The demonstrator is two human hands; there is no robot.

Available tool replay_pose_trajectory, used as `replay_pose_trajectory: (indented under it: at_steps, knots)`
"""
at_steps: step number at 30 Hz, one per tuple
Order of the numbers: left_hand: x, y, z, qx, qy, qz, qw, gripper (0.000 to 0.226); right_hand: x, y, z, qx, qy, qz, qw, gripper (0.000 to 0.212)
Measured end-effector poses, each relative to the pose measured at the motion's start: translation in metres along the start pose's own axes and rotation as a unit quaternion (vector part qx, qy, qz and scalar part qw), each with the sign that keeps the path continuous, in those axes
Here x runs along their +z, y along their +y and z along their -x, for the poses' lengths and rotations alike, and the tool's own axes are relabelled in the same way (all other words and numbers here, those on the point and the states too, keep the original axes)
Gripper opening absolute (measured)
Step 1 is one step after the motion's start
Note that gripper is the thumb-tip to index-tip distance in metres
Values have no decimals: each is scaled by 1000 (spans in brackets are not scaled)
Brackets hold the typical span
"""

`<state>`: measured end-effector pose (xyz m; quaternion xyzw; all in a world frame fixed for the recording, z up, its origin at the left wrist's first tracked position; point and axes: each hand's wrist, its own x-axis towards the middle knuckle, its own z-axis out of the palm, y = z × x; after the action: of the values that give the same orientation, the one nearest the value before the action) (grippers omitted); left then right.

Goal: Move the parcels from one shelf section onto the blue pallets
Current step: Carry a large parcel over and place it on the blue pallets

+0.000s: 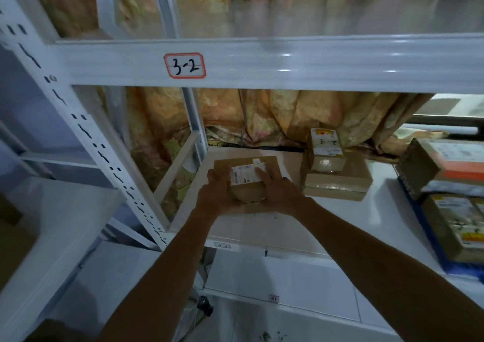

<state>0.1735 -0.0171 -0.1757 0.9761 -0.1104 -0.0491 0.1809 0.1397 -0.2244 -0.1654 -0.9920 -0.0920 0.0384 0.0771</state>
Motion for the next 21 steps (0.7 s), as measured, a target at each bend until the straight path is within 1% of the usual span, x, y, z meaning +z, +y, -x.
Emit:
replay_pose_trajectory:
  at_steps: [3,6,9,11,13,15,17,21]
  knots:
    - [-7,12,20,-9,12,-25,1000,122,-12,-1,18,-20,19,25,999,99]
    - [-26,27,32,29,30,-36,999,120,-30,-1,40,-24,37,27,999,97]
    - [-47,48,41,56,29,-37,997,114,-54,-1,64,-18,62,44,997,93]
    - [-58,60,47,83,18,-93,992,115,-65,0,78,-6,71,48,996,95]
    - [-65,69,54,107,5,-121,987,110,-76,-2,95,10,73,52,996,97]
    - [-70,76,66,130,8,-116,985,109,-87,-7,114,29,70,69,995,99]
    - [-76,83,83,148,26,-94,984,113,-95,-15,130,48,70,79,993,99]
    - [-84,93,114,198,42,-87,976,116,-100,-22,163,83,92,53,991,104]
